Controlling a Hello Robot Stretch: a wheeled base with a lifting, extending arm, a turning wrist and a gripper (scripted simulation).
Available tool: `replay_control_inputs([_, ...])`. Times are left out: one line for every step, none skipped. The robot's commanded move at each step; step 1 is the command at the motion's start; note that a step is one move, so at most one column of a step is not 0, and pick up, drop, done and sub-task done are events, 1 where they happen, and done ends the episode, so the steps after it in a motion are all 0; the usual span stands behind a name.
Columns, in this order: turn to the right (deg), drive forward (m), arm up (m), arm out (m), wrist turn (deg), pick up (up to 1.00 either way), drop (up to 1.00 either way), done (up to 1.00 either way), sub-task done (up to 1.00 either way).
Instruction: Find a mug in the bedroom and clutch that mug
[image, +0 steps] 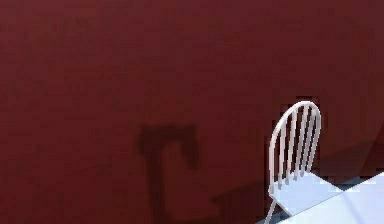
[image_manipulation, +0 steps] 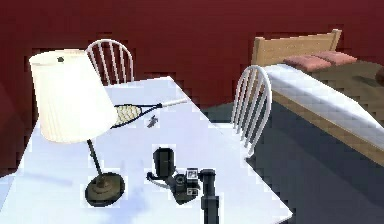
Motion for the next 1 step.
replay_control_inputs([0.0, 0.00, 0.00, 0.00, 0.0, 1.00, 0.00, 0.00, 0.00])
